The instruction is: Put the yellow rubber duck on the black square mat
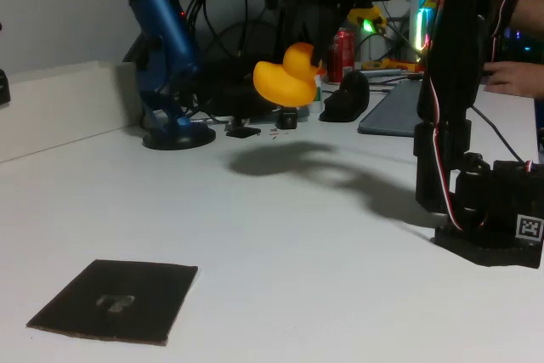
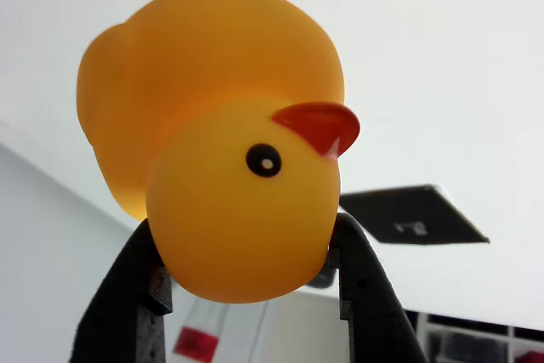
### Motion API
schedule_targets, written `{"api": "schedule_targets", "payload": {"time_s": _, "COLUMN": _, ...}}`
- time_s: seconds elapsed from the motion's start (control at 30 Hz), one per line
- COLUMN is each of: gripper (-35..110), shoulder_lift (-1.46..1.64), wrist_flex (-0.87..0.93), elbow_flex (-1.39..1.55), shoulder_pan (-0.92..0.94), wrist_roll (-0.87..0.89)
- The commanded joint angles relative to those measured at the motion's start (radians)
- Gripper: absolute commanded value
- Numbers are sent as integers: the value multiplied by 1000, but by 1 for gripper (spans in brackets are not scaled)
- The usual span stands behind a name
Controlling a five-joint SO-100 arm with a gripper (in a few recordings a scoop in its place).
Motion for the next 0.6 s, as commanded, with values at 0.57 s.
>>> {"api": "schedule_targets", "payload": {"time_s": 0.57, "gripper": 9, "shoulder_lift": 213, "wrist_flex": 40, "elbow_flex": -9, "shoulder_pan": -836, "wrist_roll": -20}}
